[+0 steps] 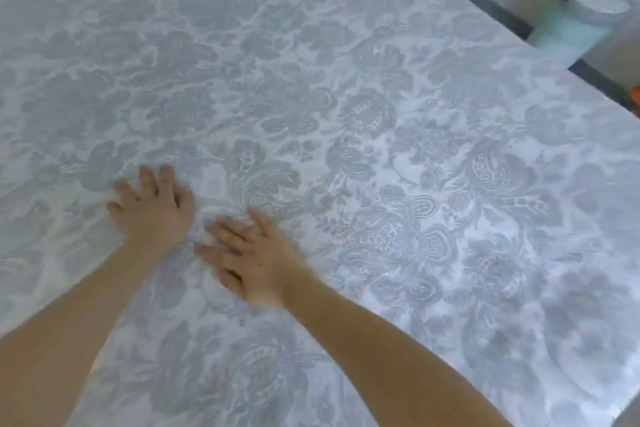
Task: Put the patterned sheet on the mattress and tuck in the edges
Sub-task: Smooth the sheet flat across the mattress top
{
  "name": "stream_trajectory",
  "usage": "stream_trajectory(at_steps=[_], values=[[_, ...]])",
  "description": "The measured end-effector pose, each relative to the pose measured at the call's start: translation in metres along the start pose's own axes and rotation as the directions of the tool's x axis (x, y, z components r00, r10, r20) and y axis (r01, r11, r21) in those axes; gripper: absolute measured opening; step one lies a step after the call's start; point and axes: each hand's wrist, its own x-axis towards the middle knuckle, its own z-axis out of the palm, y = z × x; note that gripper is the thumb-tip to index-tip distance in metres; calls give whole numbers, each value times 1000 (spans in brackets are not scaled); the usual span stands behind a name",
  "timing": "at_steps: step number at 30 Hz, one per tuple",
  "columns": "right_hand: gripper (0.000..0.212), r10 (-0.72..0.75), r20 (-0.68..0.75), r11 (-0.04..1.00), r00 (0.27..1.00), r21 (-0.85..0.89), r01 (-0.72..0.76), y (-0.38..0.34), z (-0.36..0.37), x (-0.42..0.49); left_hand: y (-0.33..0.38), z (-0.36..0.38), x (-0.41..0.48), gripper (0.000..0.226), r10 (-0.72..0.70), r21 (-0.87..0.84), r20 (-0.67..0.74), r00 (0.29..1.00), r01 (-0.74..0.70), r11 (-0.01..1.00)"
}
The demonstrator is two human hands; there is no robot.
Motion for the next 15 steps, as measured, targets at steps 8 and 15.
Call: stream_trajectory(at_steps=[8,15], values=[[60,959,72,277,274,-36,-960,305,-8,-268,249,80,-96,60,715,154,25,698,-710,687],[56,873,-215,480,439,209,-852,132,-22,-212,214,36,-165,40,512,-785,-65,857,-360,504]])
